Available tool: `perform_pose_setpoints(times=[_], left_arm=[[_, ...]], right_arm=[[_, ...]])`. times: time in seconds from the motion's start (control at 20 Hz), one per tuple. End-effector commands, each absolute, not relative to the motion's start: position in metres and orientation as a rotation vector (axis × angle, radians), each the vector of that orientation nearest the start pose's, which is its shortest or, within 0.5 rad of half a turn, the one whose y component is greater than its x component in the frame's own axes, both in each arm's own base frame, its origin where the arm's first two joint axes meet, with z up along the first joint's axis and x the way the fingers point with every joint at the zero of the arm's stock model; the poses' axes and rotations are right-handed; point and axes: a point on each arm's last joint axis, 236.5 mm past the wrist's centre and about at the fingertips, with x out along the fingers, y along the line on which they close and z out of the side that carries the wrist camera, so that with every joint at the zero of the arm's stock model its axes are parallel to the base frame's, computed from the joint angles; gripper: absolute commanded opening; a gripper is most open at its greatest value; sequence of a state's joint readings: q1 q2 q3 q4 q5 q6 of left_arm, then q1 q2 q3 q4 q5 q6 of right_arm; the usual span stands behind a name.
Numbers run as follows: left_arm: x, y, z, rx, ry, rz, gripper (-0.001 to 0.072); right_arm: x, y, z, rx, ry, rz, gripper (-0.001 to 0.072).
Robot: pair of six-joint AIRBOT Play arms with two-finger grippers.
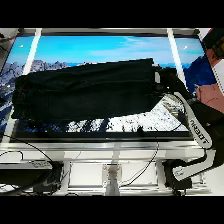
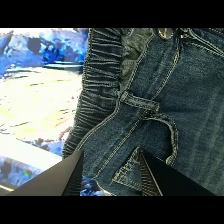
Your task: Fold the clothes and pants, and hang the long-sleeved shirts on hangers.
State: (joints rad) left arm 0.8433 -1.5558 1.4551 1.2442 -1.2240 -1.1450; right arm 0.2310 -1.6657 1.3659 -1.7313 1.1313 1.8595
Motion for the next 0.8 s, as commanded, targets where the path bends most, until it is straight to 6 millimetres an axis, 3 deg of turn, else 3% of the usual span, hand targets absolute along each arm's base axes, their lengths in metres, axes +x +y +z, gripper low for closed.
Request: perform_pose_setpoints(times=[0.0,0.15,0.3,0.4,0.45,0.6,0.75], left_arm=[[0.350,0.286,0.005,-0.445,1.147,0.277,0.0374],[0.350,0.286,0.005,-0.444,1.147,0.277,0.0374],[0.350,0.286,0.005,-0.445,1.147,0.277,0.0374],[0.350,0.286,0.005,-0.445,1.147,0.277,0.0374],[0.350,0.286,0.005,-0.445,1.147,0.277,0.0374],[0.350,0.285,0.005,-0.446,1.148,0.276,0.0374],[0.350,0.285,0.005,-0.446,1.148,0.276,0.0374]], right_arm=[[0.436,0.056,-0.092,-0.121,1.400,-0.122,0.0483],[0.438,0.048,-0.099,-0.129,1.400,-0.162,0.0478],[0.436,0.042,-0.109,-0.124,1.417,-0.215,0.0423],[0.436,0.034,-0.107,-0.147,1.412,-0.243,0.0256],[0.434,0.028,-0.106,-0.163,1.416,-0.268,0.0225],[0.427,0.012,-0.100,-0.226,1.438,-0.316,0.0018],[0.424,0.008,-0.093,-0.237,1.440,-0.332,0.0018]])
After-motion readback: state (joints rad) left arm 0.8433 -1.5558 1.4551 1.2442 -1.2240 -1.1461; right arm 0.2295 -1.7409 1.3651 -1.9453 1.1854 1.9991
